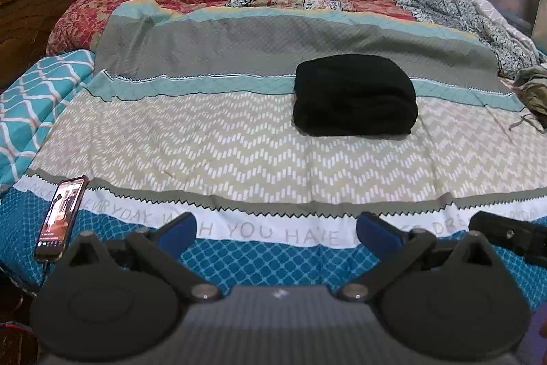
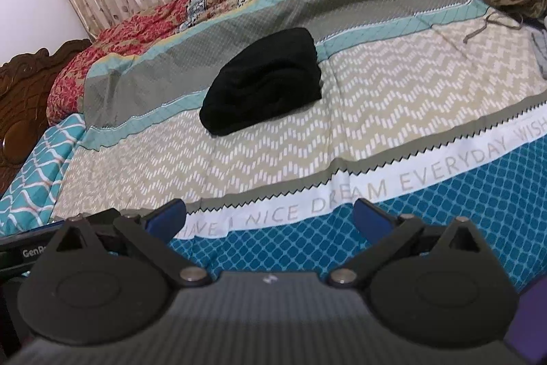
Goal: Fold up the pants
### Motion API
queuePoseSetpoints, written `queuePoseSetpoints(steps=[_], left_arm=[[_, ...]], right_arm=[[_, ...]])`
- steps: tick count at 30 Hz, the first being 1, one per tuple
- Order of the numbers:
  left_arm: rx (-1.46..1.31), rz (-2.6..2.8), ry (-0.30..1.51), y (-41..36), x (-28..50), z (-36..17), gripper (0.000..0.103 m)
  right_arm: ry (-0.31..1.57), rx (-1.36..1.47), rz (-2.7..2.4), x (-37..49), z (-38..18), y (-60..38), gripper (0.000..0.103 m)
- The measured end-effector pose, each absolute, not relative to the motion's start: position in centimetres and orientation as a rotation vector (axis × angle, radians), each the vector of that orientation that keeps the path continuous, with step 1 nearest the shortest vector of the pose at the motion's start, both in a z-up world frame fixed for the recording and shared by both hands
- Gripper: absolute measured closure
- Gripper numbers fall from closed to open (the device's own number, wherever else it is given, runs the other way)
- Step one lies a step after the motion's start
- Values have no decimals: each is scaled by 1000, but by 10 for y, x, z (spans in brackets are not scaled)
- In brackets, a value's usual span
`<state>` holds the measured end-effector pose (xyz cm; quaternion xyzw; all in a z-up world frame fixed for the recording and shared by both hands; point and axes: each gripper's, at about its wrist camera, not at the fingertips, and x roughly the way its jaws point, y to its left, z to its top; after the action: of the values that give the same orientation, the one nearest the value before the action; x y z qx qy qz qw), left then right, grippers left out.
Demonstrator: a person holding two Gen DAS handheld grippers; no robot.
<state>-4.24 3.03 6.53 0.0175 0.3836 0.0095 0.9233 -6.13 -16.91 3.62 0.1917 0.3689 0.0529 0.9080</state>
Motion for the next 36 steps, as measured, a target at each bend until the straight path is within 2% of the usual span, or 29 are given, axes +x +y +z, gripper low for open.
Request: queuePoseSetpoints(steps=[8, 36], left_arm=[[134, 56, 835, 17, -37, 58, 0], [109, 73, 728, 25, -46, 72, 0]], right_arm=[[779, 419, 106, -63, 35, -173, 0], [814, 452, 109, -63, 30, -174, 0]])
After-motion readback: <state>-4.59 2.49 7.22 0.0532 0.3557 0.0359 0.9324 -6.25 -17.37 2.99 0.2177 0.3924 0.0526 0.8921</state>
